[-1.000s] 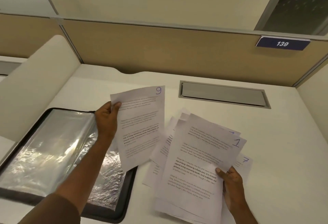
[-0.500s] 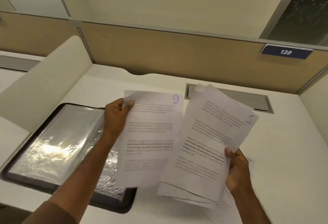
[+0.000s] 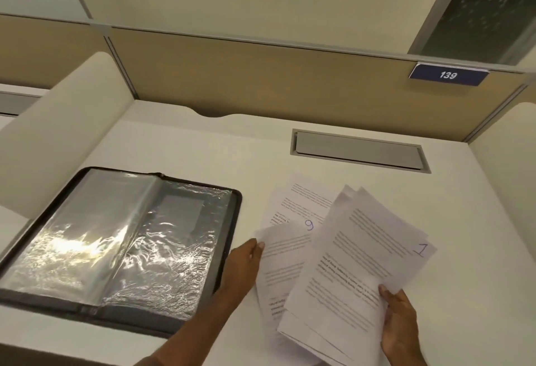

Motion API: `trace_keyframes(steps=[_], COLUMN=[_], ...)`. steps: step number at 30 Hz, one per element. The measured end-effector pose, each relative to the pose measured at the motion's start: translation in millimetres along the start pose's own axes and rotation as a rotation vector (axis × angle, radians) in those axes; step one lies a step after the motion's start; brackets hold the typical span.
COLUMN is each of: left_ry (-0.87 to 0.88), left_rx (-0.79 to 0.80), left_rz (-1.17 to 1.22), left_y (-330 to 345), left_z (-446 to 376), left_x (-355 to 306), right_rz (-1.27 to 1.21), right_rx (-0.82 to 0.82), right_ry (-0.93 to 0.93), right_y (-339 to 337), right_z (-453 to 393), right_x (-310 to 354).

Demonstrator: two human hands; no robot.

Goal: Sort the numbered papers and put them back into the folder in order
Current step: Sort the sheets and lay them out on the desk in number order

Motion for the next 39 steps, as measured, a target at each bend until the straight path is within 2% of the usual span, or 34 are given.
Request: trace_keyframes(steps=[2,4,5,10,13,20,25,32,39], left_ry=[0.129,0.165,0.151,0.037,-0.075,-0.171,-0.282,-0.339,-0.418], left_rx=[0.002,-0.089,-0.104,0.017,0.022,0.057,0.010,-0.042,0.139], left_rz=[-0.281,-0.517,-0.574,-0.782,-0.759,-0.629,-0.451,-0.328,-0.468], left_y=[-1.7,-11.2,-14.7,2.3,7.4,15.4,11.1,-10.1,-14.9], left_z=[3.9,1.9,2.5,9.6,8.6,2.6,2.6,0.8,19.7], left_x=[-11.4,-5.4,-0.6,5.4,9.9,13.5,20.0,26.1,48.5], right_rz=[0.088,0.199,0.240,0.306,0.345,0.362,0.345,0.375,0.391], right_rx=[-0.039,-0.089,-0.103,-0.100,-0.083,-0.055,-0.043,-0.028,-0.017], right_ry=[0.009,-0.006,-0.015,-0.031,-0.042,-0.041,-0.042,-0.051,-0.055], right_y=[-7.7,-14.8,-16.6,-16.5,-17.4,-18.3,-17.5,-16.7,-18.5], right_z=[-0.8,-5.4,-8.5,-19.9,-22.6,-24.2,-23.2,-23.1,-24.8], right_x=[-7.1,-10.8,-11.9,-18.0,-21.2,-23.6,-22.1,-21.3,-21.9])
Point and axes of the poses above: each hand's wrist, its own z-axis away from the middle knuckle, its own y-axis out of the palm, x = y × z, the point moved 8 cm from there along -z, towards the middle knuckle, and after that the axes turned 3 degrees about -y, right-handed, at the moved point
